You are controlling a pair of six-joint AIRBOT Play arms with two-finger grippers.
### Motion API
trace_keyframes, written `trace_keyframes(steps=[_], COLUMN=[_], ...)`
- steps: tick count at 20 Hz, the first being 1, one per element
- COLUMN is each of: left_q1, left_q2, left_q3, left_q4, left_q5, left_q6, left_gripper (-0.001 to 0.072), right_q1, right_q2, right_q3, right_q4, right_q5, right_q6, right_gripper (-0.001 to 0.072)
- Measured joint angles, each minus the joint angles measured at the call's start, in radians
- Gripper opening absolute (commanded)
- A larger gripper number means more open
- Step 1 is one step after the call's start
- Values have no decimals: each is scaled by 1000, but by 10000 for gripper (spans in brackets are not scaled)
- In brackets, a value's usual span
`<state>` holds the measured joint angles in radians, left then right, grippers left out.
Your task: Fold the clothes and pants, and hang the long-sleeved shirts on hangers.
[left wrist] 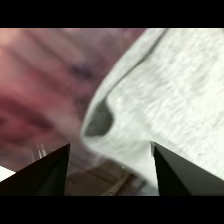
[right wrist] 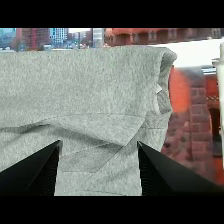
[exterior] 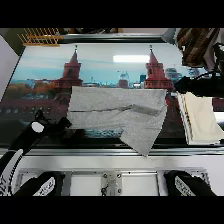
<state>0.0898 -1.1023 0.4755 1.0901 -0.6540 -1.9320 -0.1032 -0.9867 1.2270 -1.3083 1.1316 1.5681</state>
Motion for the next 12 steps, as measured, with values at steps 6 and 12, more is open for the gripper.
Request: trace_keyframes(steps=[6, 12], left_q1=[-22, 26], left_q2=[-102, 22], left_q3=[110, 60], left_q4=[-9, -9], left_q5=[27, 26], left_q6=[-4, 66], left_gripper=[10, 10], right_q1=[-57, -182], right_q2=[13, 40], right_q3=[-85, -447], right_q4=[3, 20], right_q5=[61, 92], right_q6=[0, 35], right_gripper=[509, 510])
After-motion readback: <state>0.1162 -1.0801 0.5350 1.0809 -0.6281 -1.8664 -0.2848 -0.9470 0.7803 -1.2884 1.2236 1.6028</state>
